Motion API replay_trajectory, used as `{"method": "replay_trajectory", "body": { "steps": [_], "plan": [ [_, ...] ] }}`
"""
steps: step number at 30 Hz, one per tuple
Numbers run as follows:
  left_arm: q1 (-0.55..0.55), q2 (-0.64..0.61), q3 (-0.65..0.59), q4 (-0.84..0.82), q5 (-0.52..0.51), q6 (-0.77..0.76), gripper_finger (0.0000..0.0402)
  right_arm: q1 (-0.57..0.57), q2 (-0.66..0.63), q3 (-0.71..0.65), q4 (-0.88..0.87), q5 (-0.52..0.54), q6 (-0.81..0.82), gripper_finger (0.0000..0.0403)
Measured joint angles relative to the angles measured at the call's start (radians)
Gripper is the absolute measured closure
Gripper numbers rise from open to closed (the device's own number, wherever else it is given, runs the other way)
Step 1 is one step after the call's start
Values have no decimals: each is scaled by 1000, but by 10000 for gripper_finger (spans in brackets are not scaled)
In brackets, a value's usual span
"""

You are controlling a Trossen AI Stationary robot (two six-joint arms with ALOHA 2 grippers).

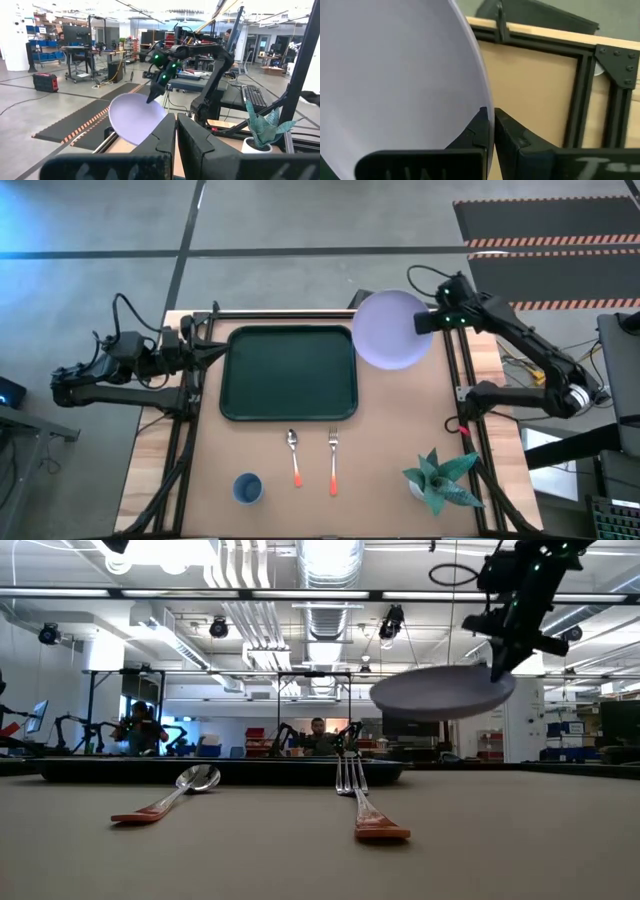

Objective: Pick and place plate/cup/fork/spoon on tray
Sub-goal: Put the white plate on the bottom middle of black serving tray

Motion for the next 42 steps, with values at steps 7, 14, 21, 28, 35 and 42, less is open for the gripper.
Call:
{"method": "replay_trajectory", "body": {
  "steps": [7, 14, 21, 28, 35, 42],
  "plan": [
    [0, 4, 0, 0, 0, 0, 402, 160, -25, 11, 107, -43, 97, 396],
    [0, 7, 0, 0, 0, 0, 402, 381, 97, 15, 404, -94, 164, 396],
    [0, 8, 0, -4, 0, 0, 402, 517, 326, 39, 475, -93, 201, 395],
    [0, 10, -2, -28, 0, 0, 402, 561, 561, 179, 536, -108, 181, 395],
    [0, 8, -2, -28, 0, -1, 402, 577, 779, 361, 472, -169, 111, 395],
    [0, 9, -2, -28, -1, -1, 402, 575, 880, 442, 290, -164, 52, 394]
  ]
}}
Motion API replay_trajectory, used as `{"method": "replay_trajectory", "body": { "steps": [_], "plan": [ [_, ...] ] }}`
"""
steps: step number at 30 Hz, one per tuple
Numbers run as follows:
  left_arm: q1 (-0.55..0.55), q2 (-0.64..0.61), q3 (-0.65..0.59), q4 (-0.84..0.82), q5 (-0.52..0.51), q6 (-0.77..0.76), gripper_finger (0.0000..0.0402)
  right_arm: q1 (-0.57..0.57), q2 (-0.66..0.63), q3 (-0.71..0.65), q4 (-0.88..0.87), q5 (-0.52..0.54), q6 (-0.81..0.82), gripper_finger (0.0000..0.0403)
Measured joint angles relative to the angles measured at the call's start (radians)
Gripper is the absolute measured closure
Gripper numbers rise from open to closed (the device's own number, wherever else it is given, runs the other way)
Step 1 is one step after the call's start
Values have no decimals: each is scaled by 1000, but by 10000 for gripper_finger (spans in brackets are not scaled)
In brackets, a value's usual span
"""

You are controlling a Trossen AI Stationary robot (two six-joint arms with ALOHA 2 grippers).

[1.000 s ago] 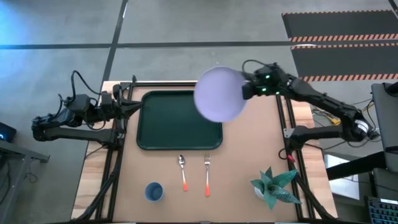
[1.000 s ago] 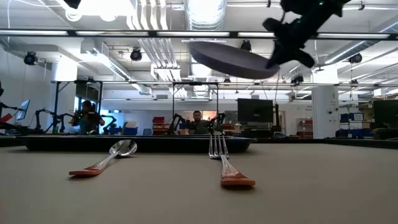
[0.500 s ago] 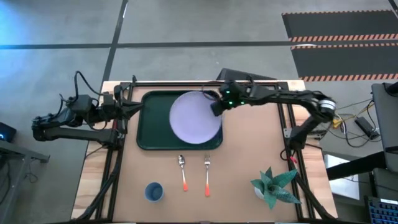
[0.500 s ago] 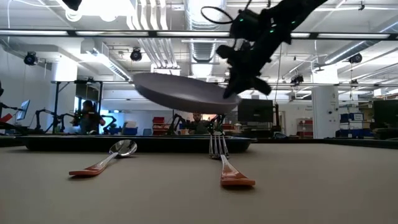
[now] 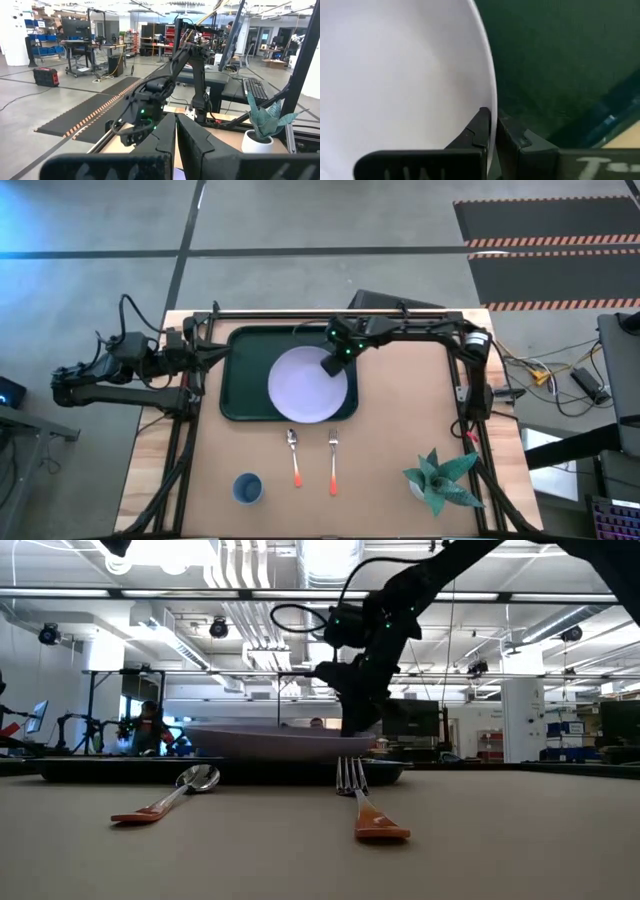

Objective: Pick and place plate/cup/fork/spoon on tray
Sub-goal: Put the white plate on the bottom middle of black serving tray

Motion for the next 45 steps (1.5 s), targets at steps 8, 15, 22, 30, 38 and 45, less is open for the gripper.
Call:
{"method": "replay_trajectory", "body": {
  "steps": [8, 15, 22, 30, 38, 45],
  "plan": [
    [0, 1, 0, 0, 0, 0, 402, -16, 10, -2, 6, 68, -17, 394],
    [0, 3, 0, -1, 0, 0, 402, -33, 14, -2, 8, 58, -20, 394],
    [0, 6, 0, -1, 0, 0, 402, -33, 14, -4, 51, 56, -12, 395],
    [0, 6, 0, -2, 0, 0, 402, -31, 14, -4, 155, 58, 46, 395],
    [0, 6, 0, -2, 0, 0, 402, -3, 14, -4, 284, 55, 130, 395],
    [0, 6, 0, -2, 0, 0, 402, 2, 14, -4, 331, 54, 163, 395]
  ]
}}
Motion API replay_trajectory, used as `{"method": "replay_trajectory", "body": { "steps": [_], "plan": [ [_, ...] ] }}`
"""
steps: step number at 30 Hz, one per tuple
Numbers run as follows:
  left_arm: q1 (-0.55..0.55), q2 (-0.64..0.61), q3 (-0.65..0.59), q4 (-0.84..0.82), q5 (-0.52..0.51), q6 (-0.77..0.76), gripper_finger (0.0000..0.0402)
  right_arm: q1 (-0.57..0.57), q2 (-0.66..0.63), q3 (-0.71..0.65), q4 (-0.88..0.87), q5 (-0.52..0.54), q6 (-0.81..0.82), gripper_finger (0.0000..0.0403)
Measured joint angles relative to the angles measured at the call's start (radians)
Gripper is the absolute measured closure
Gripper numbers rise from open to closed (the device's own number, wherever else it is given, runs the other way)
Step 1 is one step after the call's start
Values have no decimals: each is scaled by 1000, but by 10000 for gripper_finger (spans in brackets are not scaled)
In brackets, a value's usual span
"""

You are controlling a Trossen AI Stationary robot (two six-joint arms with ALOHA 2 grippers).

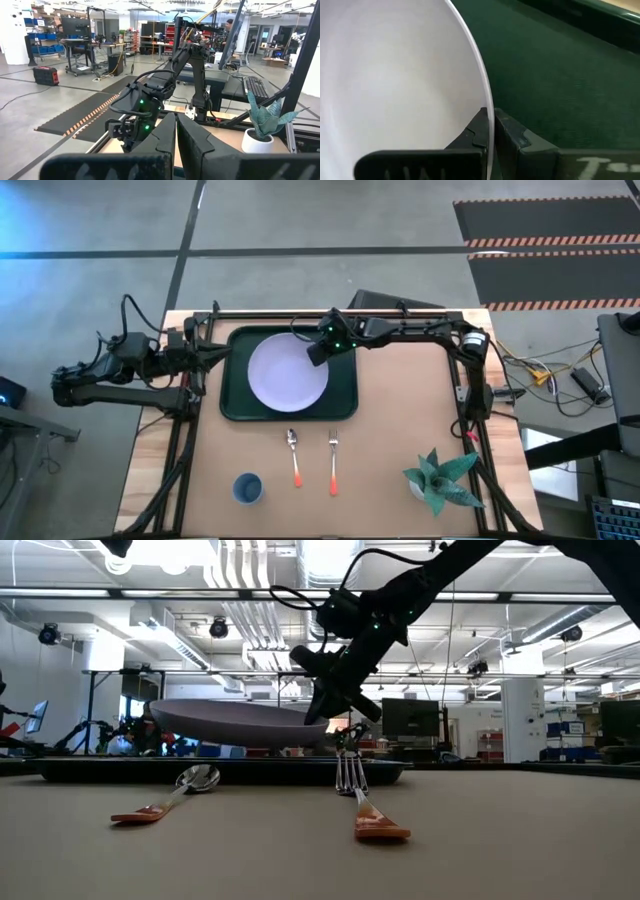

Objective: Pick and place plate/cup/fork/spoon on tray
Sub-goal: Put the white plate on the bottom middle of black serving tray

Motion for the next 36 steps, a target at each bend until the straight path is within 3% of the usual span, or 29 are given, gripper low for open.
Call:
{"method": "replay_trajectory", "body": {
  "steps": [7, 18, 28, 36],
  "plan": [
    [0, -1, 0, 0, 0, 0, 402, 6, 23, 0, 4, -10, 7, 395],
    [0, -3, 0, -6, 0, -2, 402, 32, 174, 47, 6, -63, 14, 395],
    [0, -1, 0, -17, 0, -4, 402, 5, 166, 78, -45, -8, -37, 395],
    [0, -2, 0, -16, -1, -4, 402, 4, 163, 81, -52, -24, -70, 389]
  ]
}}
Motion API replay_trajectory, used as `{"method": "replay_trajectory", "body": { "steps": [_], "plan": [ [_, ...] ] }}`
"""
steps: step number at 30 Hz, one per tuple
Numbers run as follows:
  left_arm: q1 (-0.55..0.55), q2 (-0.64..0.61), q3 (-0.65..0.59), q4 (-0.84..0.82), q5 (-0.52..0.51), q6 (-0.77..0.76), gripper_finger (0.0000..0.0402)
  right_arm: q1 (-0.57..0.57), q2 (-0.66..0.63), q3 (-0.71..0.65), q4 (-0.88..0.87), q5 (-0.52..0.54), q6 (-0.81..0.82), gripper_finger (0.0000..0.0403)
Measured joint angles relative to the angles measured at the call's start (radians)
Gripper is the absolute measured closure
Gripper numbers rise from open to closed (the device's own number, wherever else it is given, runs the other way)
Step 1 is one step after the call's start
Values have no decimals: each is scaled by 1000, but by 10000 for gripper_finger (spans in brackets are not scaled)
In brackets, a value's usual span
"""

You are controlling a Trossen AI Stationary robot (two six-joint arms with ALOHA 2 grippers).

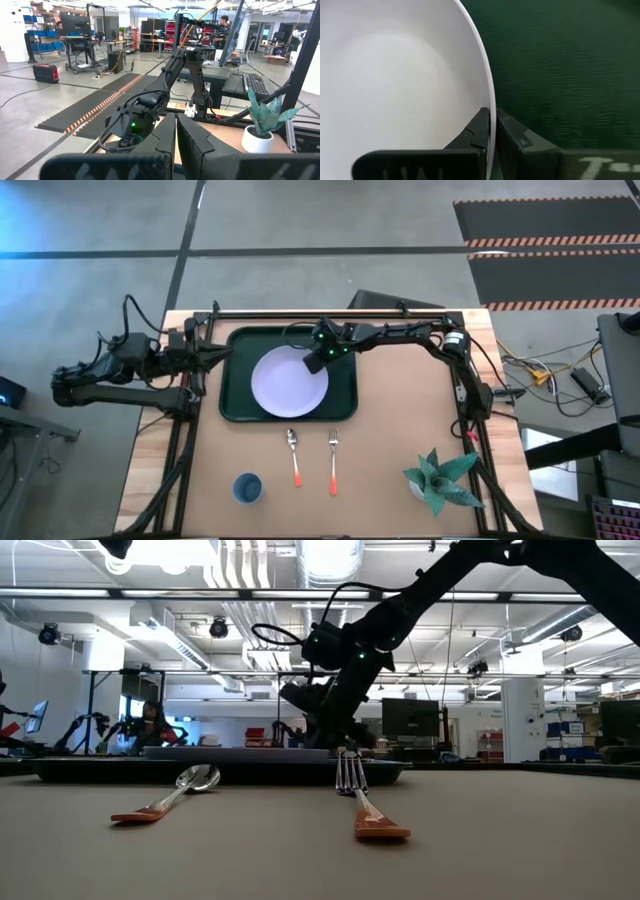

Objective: Pick and place plate/cup/fork/spoon on tray
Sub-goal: Put the white plate on the bottom middle of black serving tray, then move the black serving tray to the top middle of the table

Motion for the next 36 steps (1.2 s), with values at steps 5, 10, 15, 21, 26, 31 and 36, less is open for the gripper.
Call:
{"method": "replay_trajectory", "body": {
  "steps": [5, 10, 15, 21, 26, 31, 36],
  "plan": [
    [0, 0, 0, 0, -1, 0, 402, 2, -5, 11, 0, -3, -14, 361],
    [0, 0, 1, 1, -2, 1, 402, 2, -7, 50, -5, -10, -47, 322],
    [0, 0, 1, 0, -2, 1, 402, 4, -8, 145, -153, -12, -131, 298],
    [0, 0, 1, 0, -2, 1, 402, 4, -10, 285, -469, 46, -219, 301],
    [0, -1, 1, 0, -2, 1, 402, 4, -12, 295, -682, 55, -227, 325],
    [0, -1, 1, 0, -2, 1, 402, 6, -12, 218, -693, 53, -202, 385],
    [0, -1, 1, 0, -3, 1, 402, 17, -11, 136, -621, 51, -168, 394]
  ]
}}
